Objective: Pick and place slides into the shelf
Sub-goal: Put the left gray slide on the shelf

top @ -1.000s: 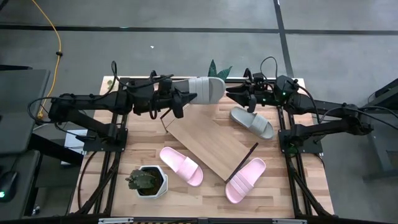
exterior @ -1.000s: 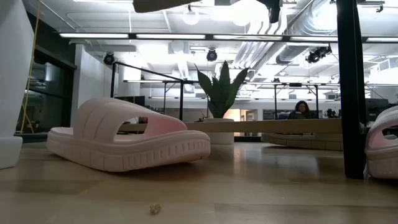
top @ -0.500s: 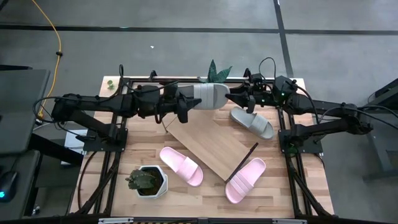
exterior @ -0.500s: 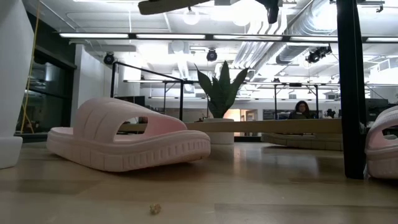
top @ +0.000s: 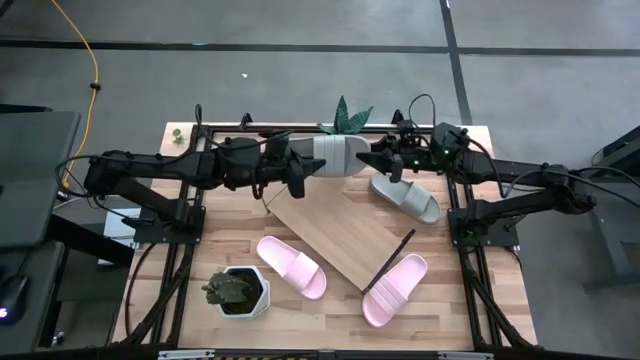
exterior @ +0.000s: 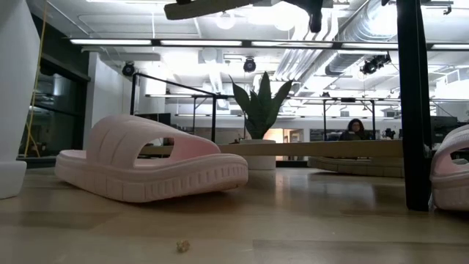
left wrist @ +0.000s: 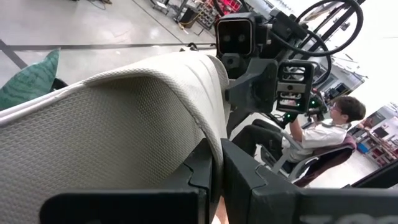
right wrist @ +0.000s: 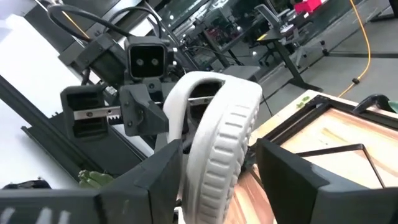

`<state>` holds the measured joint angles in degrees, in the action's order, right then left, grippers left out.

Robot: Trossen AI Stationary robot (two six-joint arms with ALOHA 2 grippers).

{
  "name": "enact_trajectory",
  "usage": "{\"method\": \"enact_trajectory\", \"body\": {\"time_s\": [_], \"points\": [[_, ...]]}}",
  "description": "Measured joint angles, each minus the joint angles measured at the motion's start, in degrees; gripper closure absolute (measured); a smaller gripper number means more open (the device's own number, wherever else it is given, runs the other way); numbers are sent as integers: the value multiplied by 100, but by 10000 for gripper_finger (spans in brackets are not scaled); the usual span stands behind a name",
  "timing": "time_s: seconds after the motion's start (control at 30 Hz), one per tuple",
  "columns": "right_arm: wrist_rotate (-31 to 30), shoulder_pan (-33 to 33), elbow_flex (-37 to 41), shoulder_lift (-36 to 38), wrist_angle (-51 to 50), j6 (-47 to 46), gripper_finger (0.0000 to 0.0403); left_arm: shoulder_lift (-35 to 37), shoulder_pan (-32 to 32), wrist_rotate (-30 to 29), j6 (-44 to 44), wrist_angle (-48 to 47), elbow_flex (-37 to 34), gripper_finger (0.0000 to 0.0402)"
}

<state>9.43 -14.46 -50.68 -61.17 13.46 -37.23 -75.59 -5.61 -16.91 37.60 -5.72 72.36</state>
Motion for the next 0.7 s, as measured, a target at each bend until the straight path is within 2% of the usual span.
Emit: {"method": "enact_trajectory", "body": {"time_s": [0.5,0.6,0.7], "points": [[-142,-2,0,0,-93,7,371,0,2,-70,-11,-4,0,389],[-227,-2,0,11,-94,93,388,0,1,-74,-109,-8,0,385],[-407,0,2,103,-112,228,392,3,0,-68,-184,-11,0,364]]}}
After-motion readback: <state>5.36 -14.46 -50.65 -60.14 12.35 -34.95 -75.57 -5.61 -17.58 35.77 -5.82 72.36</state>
